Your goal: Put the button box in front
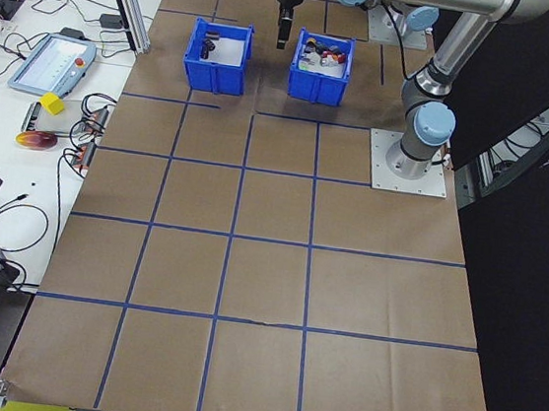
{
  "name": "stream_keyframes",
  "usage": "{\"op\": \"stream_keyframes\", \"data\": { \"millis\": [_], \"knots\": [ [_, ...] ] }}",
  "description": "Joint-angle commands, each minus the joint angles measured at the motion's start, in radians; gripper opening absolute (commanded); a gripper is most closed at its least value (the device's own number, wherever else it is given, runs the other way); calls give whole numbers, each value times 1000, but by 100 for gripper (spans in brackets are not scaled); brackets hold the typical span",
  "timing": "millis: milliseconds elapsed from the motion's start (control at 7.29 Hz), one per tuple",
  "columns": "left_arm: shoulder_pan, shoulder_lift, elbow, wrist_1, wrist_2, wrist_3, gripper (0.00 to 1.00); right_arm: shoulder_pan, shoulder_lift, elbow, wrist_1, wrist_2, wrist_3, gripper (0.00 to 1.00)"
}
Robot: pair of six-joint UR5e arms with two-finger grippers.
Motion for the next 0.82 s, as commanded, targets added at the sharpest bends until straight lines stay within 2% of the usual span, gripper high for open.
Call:
{"op": "stream_keyframes", "data": {
  "millis": [0,137,275,549,686],
  "knots": [
    [-9,189,-261,22,-27,-288,99,88,94,-100,-7,-17,-133,100],
    [-15,238,-326,28,-82,-497,99,134,122,-126,-5,-17,-174,100],
    [-69,266,-354,23,-111,-689,99,195,143,-139,-8,-29,-225,100],
    [-276,286,-421,23,-114,-1277,99,237,156,-138,-10,-34,-331,100],
    [-330,289,-444,37,-118,-1340,99,239,174,-131,-10,-32,-349,100]
  ]
}}
